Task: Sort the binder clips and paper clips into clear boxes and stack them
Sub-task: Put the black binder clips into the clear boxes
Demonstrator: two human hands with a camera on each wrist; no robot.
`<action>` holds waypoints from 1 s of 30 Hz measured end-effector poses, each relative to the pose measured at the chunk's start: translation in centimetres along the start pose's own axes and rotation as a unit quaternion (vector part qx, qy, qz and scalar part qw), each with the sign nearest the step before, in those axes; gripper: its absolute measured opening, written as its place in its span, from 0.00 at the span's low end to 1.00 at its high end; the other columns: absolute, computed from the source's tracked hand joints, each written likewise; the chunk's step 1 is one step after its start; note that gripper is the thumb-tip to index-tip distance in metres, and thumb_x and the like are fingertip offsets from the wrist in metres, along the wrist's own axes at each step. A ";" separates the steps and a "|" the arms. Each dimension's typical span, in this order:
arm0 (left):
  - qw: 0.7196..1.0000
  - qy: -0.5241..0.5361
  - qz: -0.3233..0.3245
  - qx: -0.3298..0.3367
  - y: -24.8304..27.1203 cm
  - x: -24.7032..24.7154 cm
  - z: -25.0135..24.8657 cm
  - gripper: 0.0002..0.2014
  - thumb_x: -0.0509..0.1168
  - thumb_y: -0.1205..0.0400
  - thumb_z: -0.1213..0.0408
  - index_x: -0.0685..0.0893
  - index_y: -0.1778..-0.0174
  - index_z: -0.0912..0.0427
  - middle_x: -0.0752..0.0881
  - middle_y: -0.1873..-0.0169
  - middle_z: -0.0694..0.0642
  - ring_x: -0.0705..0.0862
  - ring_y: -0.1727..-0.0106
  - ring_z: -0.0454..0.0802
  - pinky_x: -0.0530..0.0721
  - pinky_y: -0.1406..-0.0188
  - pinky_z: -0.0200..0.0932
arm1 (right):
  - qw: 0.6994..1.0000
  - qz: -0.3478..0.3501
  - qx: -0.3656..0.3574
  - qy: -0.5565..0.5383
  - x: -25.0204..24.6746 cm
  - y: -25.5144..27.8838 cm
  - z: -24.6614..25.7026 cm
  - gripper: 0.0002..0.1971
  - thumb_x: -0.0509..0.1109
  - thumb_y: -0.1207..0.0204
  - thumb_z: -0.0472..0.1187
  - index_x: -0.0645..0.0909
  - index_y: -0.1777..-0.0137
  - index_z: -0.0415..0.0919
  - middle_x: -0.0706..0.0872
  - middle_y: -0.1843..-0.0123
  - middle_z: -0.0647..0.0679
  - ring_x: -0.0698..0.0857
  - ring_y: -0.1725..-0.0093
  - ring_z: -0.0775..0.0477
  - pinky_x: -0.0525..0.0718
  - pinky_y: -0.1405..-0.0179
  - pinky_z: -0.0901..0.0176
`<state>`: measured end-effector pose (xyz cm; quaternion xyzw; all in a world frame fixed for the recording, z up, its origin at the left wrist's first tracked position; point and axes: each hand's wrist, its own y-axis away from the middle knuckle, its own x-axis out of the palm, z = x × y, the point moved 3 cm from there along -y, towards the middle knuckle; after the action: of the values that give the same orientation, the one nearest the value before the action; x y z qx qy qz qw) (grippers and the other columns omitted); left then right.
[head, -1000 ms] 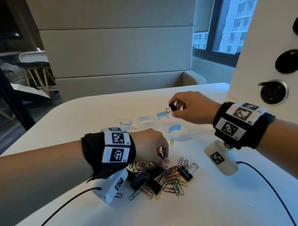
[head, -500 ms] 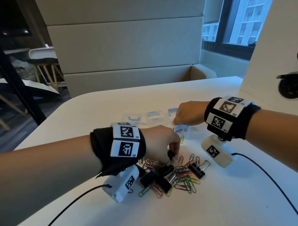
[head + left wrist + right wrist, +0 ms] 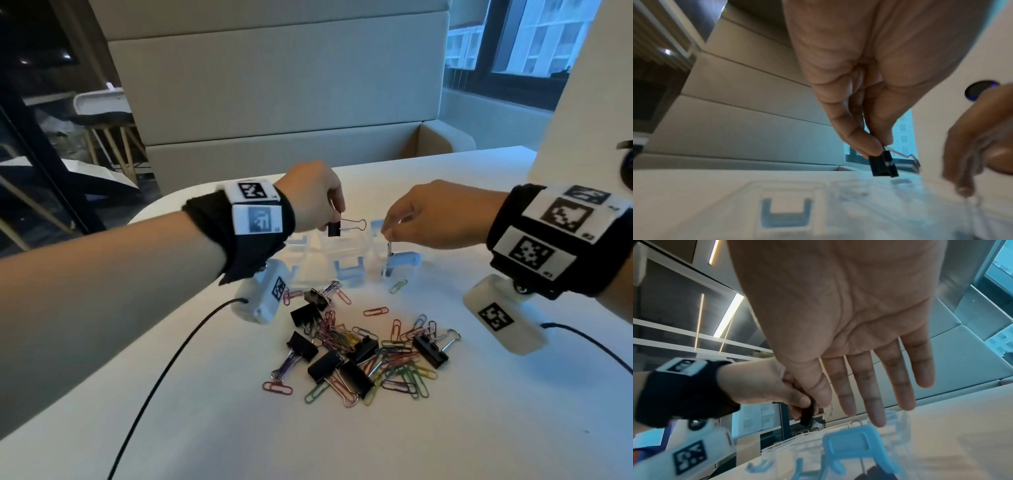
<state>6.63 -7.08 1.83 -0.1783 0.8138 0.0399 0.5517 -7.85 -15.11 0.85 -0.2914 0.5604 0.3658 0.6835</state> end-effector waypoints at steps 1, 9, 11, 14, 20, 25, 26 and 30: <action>1.000 -0.025 0.004 -0.007 -0.5 0.2 0.1 0.05 0.69 0.23 0.71 0.89 0.55 0.61 0.88 0.70 0.55 0.86 0.68 0.49 0.82 0.60 0.39 | 1.000 -0.005 -0.006 -0.004 -0.1 0.2 0.1 0.15 0.65 0.21 0.52 0.88 0.41 0.51 0.87 0.36 0.52 0.82 0.38 0.48 0.78 0.36 0.53; 0.992 -0.120 0.047 0.005 -1.4 2.5 0.2 0.08 0.69 0.22 0.70 0.91 0.50 0.64 0.91 0.56 0.58 0.87 0.54 0.53 0.80 0.56 0.40 | 0.999 -0.030 -0.045 -0.005 0.0 1.6 0.2 0.09 0.69 0.23 0.47 0.89 0.48 0.54 0.90 0.47 0.55 0.85 0.48 0.53 0.74 0.50 0.62; 0.990 -0.132 0.054 0.021 -1.1 2.8 0.1 0.08 0.70 0.22 0.70 0.92 0.50 0.63 0.92 0.52 0.58 0.87 0.53 0.51 0.78 0.55 0.40 | 0.995 -0.051 -0.084 0.012 -0.3 2.5 0.6 0.08 0.71 0.25 0.44 0.90 0.50 0.52 0.90 0.54 0.56 0.85 0.52 0.54 0.73 0.53 0.65; 0.987 -0.145 0.057 0.031 -0.3 2.9 0.0 0.09 0.68 0.21 0.70 0.92 0.49 0.61 0.91 0.50 0.55 0.85 0.53 0.49 0.76 0.54 0.39 | 0.990 -0.020 -0.138 0.031 -0.1 4.2 1.6 0.06 0.73 0.28 0.43 0.90 0.54 0.53 0.85 0.66 0.61 0.84 0.63 0.60 0.75 0.62 0.70; 0.982 -0.092 0.023 0.161 3.9 2.2 -1.5 0.08 0.67 0.23 0.68 0.90 0.51 0.55 0.88 0.60 0.45 0.80 0.65 0.33 0.75 0.59 0.27 | 0.969 0.199 -0.133 0.066 2.8 6.5 1.8 0.17 0.79 0.33 0.54 0.82 0.45 0.63 0.85 0.52 0.63 0.83 0.55 0.64 0.78 0.61 0.69; 0.948 -0.067 0.232 0.207 8.1 4.7 -1.8 0.14 0.73 0.26 0.63 0.89 0.45 0.45 0.86 0.57 0.41 0.82 0.59 0.34 0.79 0.58 0.30 | 0.963 0.208 -0.140 0.093 4.1 6.3 1.8 0.23 0.82 0.36 0.53 0.80 0.42 0.59 0.82 0.50 0.60 0.80 0.56 0.63 0.79 0.59 0.67; 0.940 -0.073 0.261 0.208 8.4 5.2 -1.7 0.17 0.73 0.27 0.63 0.87 0.43 0.43 0.87 0.51 0.42 0.83 0.55 0.36 0.81 0.55 0.33 | 0.965 0.205 -0.140 0.090 4.2 6.2 1.9 0.22 0.82 0.37 0.52 0.81 0.43 0.59 0.82 0.51 0.60 0.80 0.56 0.62 0.79 0.59 0.66; 0.930 -0.065 0.293 0.211 8.4 5.7 -1.7 0.21 0.72 0.28 0.66 0.87 0.41 0.42 0.83 0.43 0.41 0.81 0.54 0.38 0.84 0.49 0.42 | 0.969 0.205 -0.123 0.065 4.2 6.1 1.9 0.18 0.79 0.34 0.52 0.82 0.44 0.56 0.82 0.54 0.61 0.83 0.55 0.61 0.85 0.54 0.61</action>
<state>0.50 -1.07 -3.82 0.1916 0.7820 0.0389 0.5918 -11.37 -9.40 -2.77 -0.2757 0.6022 0.5444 0.5147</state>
